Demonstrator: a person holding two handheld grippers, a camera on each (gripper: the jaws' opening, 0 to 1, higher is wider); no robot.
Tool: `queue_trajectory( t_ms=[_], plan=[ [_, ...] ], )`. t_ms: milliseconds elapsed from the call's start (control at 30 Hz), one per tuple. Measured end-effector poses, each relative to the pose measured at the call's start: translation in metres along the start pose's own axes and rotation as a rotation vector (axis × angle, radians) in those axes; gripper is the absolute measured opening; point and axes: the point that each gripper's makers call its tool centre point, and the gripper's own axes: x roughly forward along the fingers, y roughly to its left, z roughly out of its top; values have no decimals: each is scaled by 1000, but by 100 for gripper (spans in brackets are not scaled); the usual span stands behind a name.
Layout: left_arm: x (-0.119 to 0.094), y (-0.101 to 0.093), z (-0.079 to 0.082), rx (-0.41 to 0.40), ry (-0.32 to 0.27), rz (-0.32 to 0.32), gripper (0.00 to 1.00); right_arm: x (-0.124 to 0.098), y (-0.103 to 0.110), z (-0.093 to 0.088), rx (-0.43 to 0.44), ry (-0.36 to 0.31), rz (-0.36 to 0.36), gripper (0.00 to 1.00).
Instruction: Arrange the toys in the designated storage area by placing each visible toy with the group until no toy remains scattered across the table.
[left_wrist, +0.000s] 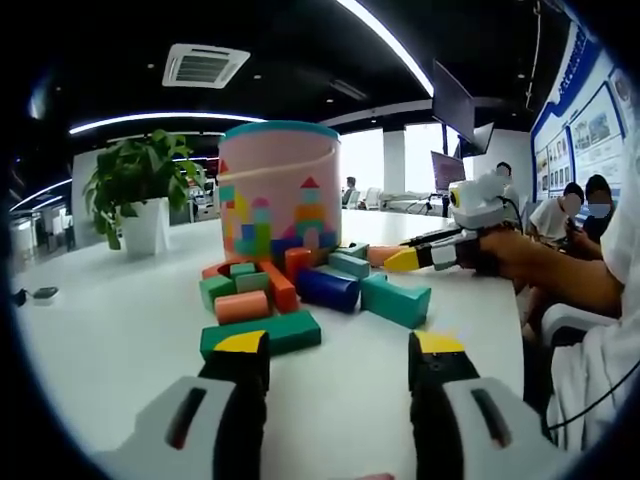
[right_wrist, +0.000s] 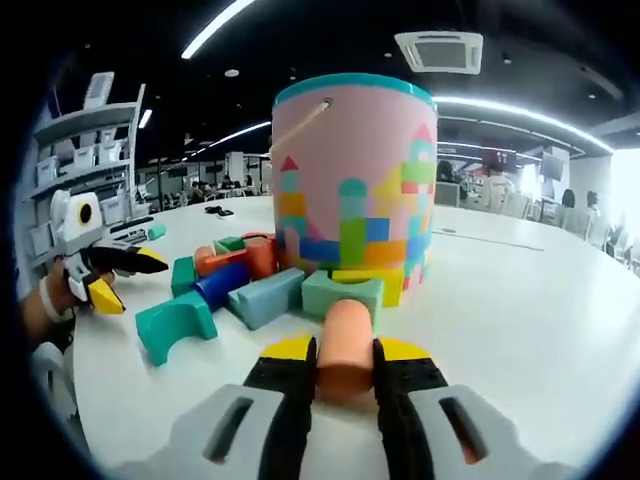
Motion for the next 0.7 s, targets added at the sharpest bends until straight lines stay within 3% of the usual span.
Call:
queue_trajectory(
  t_ms=[133,367,700],
  plan=[
    [0,0,0,0,0,-1,57,-5,3,10,-37,-55,1,22],
    [0,0,0,0,0,-1,57,-7,7,12,-153,-57,-25,22],
    [0,0,0,1,2,-1,57,-21,4,25,-96,-102,-5,22]
  ],
)
